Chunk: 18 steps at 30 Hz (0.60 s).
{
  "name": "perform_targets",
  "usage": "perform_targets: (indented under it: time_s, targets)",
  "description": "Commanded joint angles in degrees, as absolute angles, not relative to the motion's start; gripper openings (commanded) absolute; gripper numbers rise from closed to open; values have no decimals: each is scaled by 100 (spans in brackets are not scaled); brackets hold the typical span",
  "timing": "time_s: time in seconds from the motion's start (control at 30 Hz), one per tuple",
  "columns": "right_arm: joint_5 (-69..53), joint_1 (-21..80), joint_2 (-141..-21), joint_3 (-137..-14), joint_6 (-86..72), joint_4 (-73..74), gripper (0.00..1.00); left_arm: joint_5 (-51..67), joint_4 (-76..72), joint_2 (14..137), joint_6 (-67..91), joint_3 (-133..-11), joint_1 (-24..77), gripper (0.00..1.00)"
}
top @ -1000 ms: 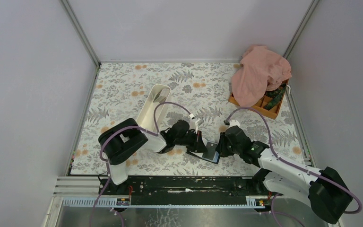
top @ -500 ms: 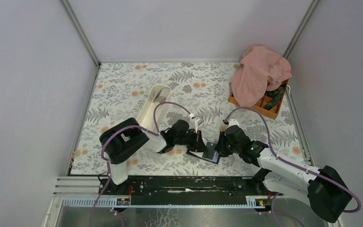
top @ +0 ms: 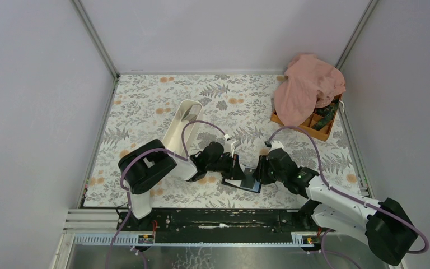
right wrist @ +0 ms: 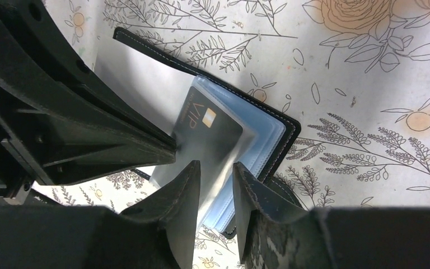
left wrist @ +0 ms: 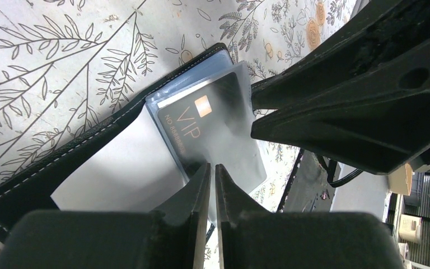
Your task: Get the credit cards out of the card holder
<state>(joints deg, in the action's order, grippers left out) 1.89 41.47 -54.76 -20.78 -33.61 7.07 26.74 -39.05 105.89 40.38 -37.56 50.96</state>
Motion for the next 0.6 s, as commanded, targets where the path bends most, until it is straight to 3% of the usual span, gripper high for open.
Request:
perform_targets:
  time_s: [0.0,0.2,0.57]
  targets:
    - [359,4150,-5122,-2277,-3477,729,35,2510,-3788,10765,3929,-3656,5092,14]
    - [350,4156,-4785,-2312,-3468,878,35,2518,-3793,10780,3937,-3682,5090,14]
    - [-52,4153,-5429,-2070,-3597,320,41,2530,-3779,10778,3937,-3699,5090,14]
